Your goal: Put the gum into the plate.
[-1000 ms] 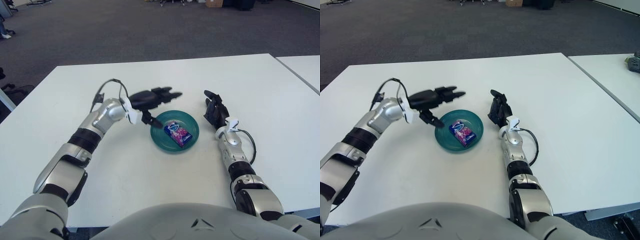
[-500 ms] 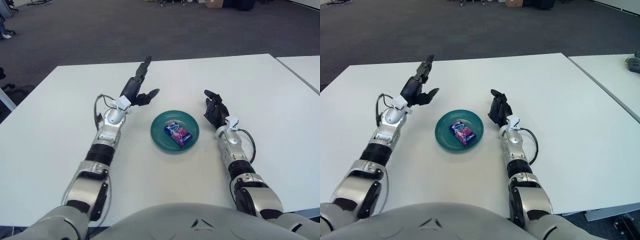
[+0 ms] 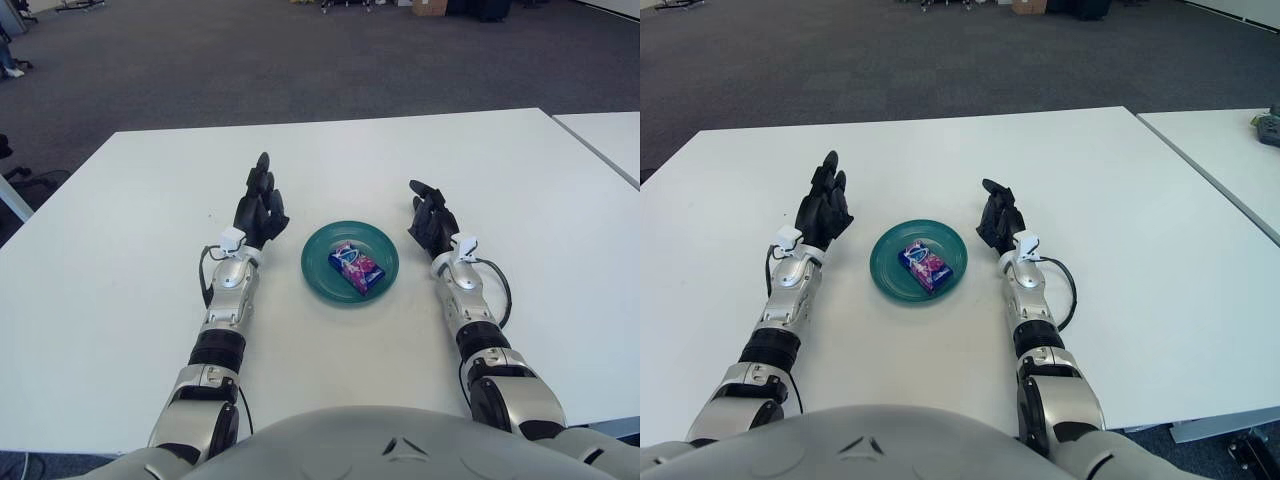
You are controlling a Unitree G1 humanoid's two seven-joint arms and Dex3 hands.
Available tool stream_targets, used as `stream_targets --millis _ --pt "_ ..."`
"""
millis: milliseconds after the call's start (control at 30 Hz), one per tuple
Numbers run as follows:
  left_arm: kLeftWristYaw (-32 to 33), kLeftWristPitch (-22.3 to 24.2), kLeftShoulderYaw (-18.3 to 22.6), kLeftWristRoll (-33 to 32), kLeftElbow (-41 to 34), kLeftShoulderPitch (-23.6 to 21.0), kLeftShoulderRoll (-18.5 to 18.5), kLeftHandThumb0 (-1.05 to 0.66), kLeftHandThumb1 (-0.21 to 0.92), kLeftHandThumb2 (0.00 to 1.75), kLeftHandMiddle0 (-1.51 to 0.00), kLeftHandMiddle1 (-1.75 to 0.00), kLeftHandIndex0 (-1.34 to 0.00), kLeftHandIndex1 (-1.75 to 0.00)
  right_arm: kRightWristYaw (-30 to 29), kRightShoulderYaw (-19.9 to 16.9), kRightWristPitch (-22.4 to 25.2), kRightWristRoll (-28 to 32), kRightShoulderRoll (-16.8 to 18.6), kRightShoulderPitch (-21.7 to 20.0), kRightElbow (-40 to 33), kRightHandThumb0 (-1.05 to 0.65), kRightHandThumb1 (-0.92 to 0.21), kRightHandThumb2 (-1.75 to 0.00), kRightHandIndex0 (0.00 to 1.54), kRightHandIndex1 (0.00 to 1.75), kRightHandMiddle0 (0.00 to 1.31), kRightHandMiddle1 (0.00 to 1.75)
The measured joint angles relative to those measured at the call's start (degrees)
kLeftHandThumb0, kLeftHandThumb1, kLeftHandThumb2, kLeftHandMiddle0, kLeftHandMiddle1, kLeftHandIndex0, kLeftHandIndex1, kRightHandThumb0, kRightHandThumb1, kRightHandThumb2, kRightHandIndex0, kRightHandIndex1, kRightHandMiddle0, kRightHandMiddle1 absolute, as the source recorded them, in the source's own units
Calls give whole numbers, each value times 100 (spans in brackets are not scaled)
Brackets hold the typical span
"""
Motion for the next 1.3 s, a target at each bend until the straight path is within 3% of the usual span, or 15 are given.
stream_targets --millis 200,400,600,967,1133,1300 --pt "263 455 18 231 30 107 -3 -104 92 112 0 0 0 0 30 24 0 1 0 -9 5 -86 -92 -95 4 0 0 5" --pt "260 842 -62 408 -171 507 -4 -103 92 114 0 0 0 0 2 67 0 -7 11 -14 4 -86 -92 -95 6 1 1 6" --pt "347 1015 -81 601 -681 914 19 -102 92 109 0 0 -3 -2 -16 75 9 -10 9 -1 4 -85 -92 -95 4 0 0 7" --pt "1181 1317 -192 1448 -1333 1466 7 -103 92 101 -1 -1 -6 -7 29 60 11 11 10 -2 30 -85 -92 -95 4 1 0 7" --pt "1193 1471 -177 1451 -1516 1601 5 -105 92 102 -3 -1 -8 -10 40 60 11 8 15 -10 67 -84 -92 -95 4 1 0 6" --pt "1110 1512 -95 1187 -1622 1685 -32 -105 92 103 -6 0 -1 -32 2 75 4 -3 35 7 43 -85 -92 -95 4 0 0 4"
